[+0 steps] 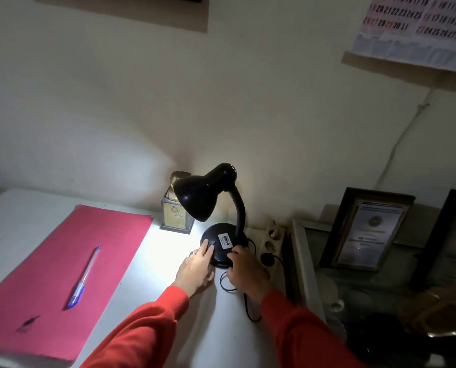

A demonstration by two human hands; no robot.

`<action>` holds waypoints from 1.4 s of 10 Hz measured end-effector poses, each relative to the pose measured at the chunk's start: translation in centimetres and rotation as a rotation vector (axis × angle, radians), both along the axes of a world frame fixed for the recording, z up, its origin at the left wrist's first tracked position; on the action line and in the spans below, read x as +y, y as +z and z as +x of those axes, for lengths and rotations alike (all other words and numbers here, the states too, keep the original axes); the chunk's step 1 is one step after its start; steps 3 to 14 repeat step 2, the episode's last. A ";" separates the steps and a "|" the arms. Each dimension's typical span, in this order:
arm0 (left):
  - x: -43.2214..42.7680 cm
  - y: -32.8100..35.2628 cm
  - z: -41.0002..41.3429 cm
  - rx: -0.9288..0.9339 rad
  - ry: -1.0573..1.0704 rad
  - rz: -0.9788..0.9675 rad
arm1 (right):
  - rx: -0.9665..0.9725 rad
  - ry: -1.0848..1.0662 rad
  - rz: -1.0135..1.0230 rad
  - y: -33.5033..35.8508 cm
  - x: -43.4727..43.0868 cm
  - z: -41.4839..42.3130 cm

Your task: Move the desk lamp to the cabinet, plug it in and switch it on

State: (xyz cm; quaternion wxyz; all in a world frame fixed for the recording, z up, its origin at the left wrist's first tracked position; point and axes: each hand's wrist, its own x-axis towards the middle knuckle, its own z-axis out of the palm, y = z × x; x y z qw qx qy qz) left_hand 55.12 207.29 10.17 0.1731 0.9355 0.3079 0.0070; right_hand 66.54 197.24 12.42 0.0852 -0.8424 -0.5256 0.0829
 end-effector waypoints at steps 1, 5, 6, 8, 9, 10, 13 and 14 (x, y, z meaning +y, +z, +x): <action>-1.0 0.6 -1.1 -0.008 0.024 -0.013 | 0.043 0.002 0.025 0.5 -0.7 -0.1; -2.4 1.6 -2.3 -0.020 0.030 -0.010 | 0.087 -0.026 0.069 0.8 -1.8 -0.3; -2.4 1.6 -2.3 -0.020 0.030 -0.010 | 0.087 -0.026 0.069 0.8 -1.8 -0.3; -2.4 1.6 -2.3 -0.020 0.030 -0.010 | 0.087 -0.026 0.069 0.8 -1.8 -0.3; -2.4 1.6 -2.3 -0.020 0.030 -0.010 | 0.087 -0.026 0.069 0.8 -1.8 -0.3; -2.4 1.6 -2.3 -0.020 0.030 -0.010 | 0.087 -0.026 0.069 0.8 -1.8 -0.3; -2.4 1.6 -2.3 -0.020 0.030 -0.010 | 0.087 -0.026 0.069 0.8 -1.8 -0.3; -2.4 1.6 -2.3 -0.020 0.030 -0.010 | 0.087 -0.026 0.069 0.8 -1.8 -0.3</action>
